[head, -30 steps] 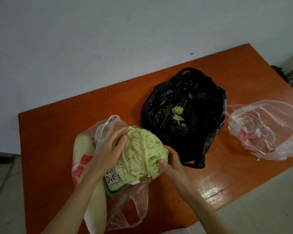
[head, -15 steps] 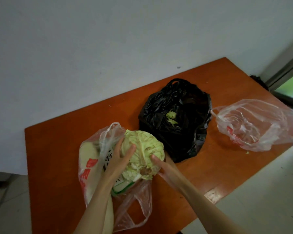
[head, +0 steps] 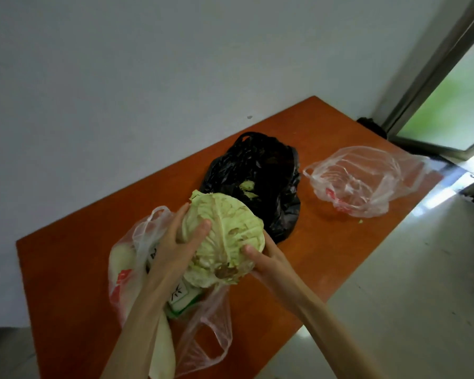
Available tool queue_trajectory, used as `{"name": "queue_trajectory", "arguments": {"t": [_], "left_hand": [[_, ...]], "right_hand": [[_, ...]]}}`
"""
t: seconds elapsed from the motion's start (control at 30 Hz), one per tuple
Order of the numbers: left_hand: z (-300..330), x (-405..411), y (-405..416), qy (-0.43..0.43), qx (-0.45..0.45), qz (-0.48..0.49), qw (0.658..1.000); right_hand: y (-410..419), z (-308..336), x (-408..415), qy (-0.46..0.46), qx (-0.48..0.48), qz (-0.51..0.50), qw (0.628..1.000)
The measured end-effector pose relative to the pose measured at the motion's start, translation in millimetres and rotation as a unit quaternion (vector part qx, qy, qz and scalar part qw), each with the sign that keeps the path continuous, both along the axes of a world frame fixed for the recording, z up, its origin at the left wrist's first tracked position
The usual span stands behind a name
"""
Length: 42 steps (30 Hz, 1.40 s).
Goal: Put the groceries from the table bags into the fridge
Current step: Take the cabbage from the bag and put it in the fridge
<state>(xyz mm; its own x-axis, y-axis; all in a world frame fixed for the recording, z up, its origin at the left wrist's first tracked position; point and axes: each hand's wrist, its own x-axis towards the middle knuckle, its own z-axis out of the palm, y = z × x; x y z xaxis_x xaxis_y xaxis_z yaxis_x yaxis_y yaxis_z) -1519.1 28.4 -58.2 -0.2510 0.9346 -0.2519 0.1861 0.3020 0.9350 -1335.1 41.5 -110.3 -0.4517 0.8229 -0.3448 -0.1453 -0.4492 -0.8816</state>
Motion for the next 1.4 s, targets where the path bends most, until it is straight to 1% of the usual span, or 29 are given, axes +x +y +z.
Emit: {"name": "queue_trajectory", "arguments": {"t": [0.1, 0.23, 0.37, 0.5, 0.63, 0.77, 1.0, 1.13, 1.3, 1.4], "left_hand": [[16.9, 28.3, -5.3, 0.025, 0.027, -0.031, 0.999], [31.8, 82.5, -18.0, 0.006, 0.074, -0.093, 0.993], [45.8, 159.8, -34.0, -0.007, 0.112, -0.155, 0.982], [58.8, 257.9, -64.9, -0.046, 0.15, -0.223, 0.962], [64.5, 357.7, -102.3, -0.083, 0.176, -0.308, 0.931], [68.8, 451.2, -130.7, -0.129, 0.167, -0.367, 0.906], [84.3, 616.5, -157.7, -0.139, 0.175, -0.477, 0.85], [88.9, 714.3, -169.6, -0.164, 0.167, -0.52, 0.821], [94.7, 847.2, -169.0, -0.208, 0.18, -0.563, 0.779], [104.2, 925.8, -161.7, -0.221, 0.174, -0.579, 0.766]], "right_hand": [[-12.6, 16.0, 30.4, 0.023, 0.011, -0.033, 0.999], [-38.5, 37.2, 88.9, 0.039, 0.041, -0.097, 0.994], [-82.1, 57.4, 163.9, 0.057, 0.077, -0.171, 0.981], [-138.9, 72.9, 252.6, 0.048, 0.112, -0.26, 0.958], [-201.3, 83.6, 343.7, 0.002, 0.142, -0.331, 0.933], [-255.8, 96.8, 422.8, -0.027, 0.156, -0.403, 0.902], [-325.8, 115.5, 557.0, -0.056, 0.18, -0.515, 0.836], [-349.9, 123.3, 634.3, -0.081, 0.188, -0.566, 0.799], [-358.3, 139.9, 750.8, -0.126, 0.202, -0.597, 0.766], [-356.4, 153.7, 823.2, -0.148, 0.202, -0.614, 0.748]]}}
